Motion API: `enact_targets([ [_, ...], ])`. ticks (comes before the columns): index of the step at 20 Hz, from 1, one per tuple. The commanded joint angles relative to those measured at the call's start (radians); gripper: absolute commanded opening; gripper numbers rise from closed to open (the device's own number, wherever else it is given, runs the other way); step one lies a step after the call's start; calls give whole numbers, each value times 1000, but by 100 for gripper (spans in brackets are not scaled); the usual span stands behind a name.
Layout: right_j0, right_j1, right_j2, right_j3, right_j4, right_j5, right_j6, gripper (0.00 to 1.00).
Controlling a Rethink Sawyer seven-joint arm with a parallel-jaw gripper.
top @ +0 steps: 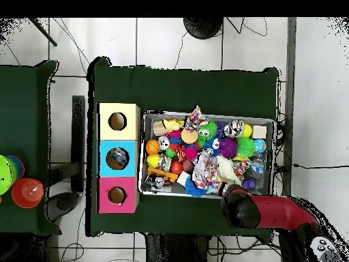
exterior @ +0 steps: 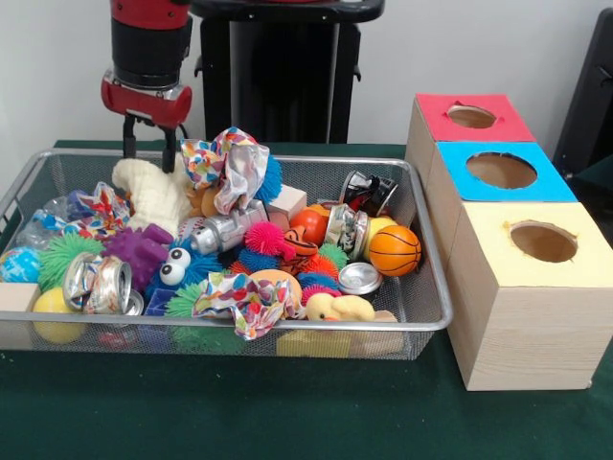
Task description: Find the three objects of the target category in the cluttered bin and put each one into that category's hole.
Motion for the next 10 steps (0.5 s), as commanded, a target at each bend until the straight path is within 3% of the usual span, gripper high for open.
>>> enact_targets([
  [1,-112,34,67,110,-19,-83,-1,100],
  [3,-109,84,17,115,-60,-168,46,100],
  [10,-172,160,-30,98,-73,-181,34,100],
])
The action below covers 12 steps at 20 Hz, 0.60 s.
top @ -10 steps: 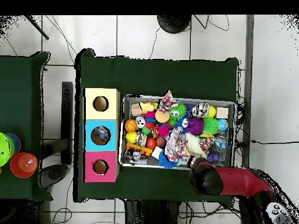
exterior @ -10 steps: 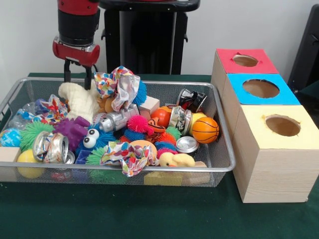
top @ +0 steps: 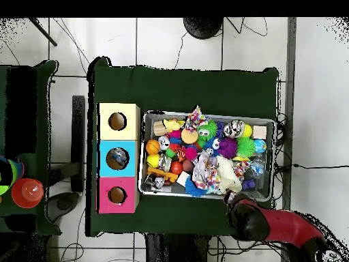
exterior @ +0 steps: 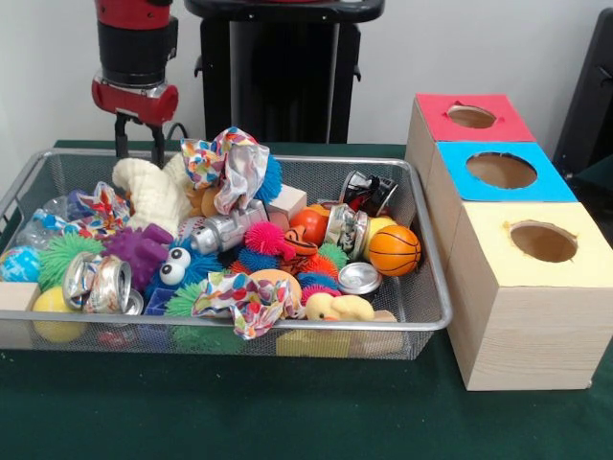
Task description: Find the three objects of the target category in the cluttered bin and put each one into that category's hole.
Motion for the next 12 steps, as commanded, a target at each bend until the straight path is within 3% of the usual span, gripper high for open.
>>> enact_targets([
  [1,-74,129,-20,41,-69,-54,26,100],
  [8,-149,131,-5,55,-54,-74,0,100],
  [12,-146,62,3,77,-31,-18,-27,100],
])
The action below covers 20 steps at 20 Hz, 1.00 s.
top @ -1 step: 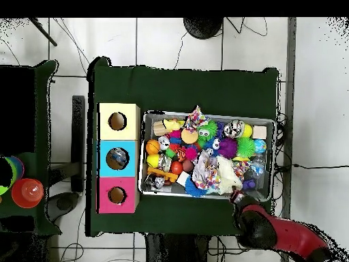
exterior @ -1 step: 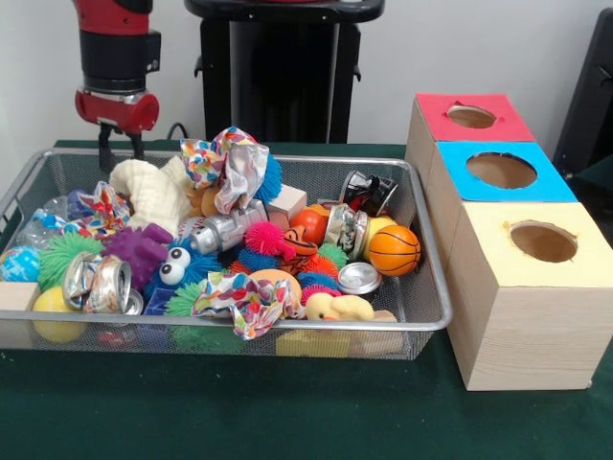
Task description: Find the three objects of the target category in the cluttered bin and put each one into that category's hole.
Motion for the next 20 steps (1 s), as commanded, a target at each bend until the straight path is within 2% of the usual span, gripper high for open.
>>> enact_targets([
  [1,-49,-8,9,80,-21,173,-36,100],
  [6,-102,-99,77,140,48,280,-75,100],
  [9,-119,-117,100,139,57,298,-86,100],
  [12,-134,-120,94,134,36,275,-72,100],
  [15,-134,-74,69,99,0,202,-21,100],
  [18,-112,48,3,41,-10,143,55,100],
  [20,-98,90,-22,20,-16,99,77,100],
])
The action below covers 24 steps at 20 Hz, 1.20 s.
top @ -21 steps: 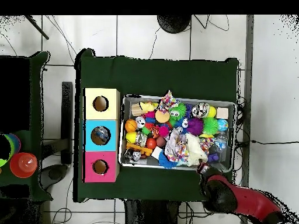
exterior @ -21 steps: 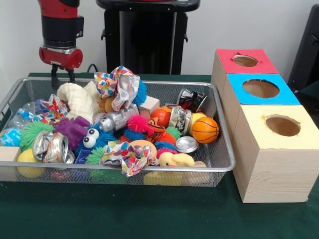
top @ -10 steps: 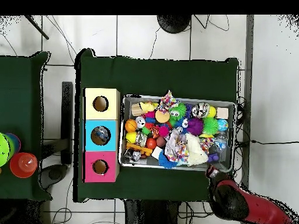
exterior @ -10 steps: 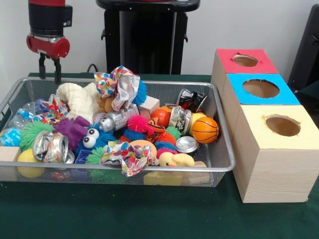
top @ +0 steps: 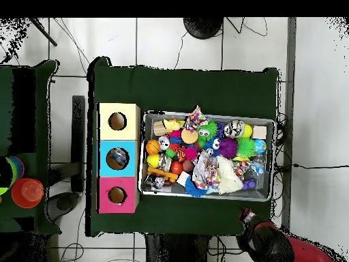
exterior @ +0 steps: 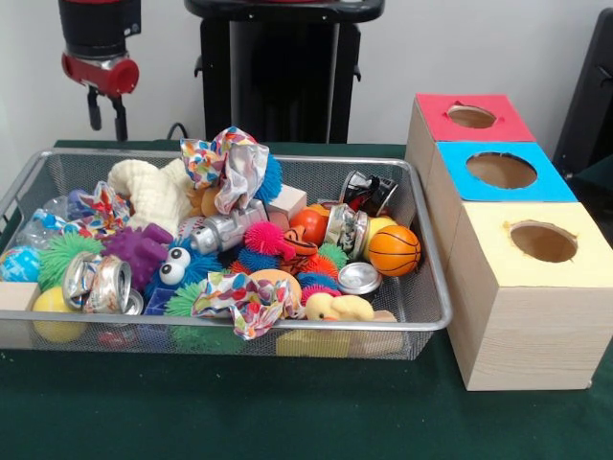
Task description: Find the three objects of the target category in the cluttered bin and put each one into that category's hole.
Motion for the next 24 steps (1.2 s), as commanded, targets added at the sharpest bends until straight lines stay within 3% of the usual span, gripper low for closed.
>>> enact_targets([
  [1,36,173,-41,-68,-42,-86,84,100],
  [4,67,191,-64,-86,-46,-107,83,100],
  [10,144,159,-88,-118,-34,-56,54,100],
  [17,154,33,-40,-85,27,59,6,100],
  [24,120,-24,6,-84,39,110,-42,100],
])
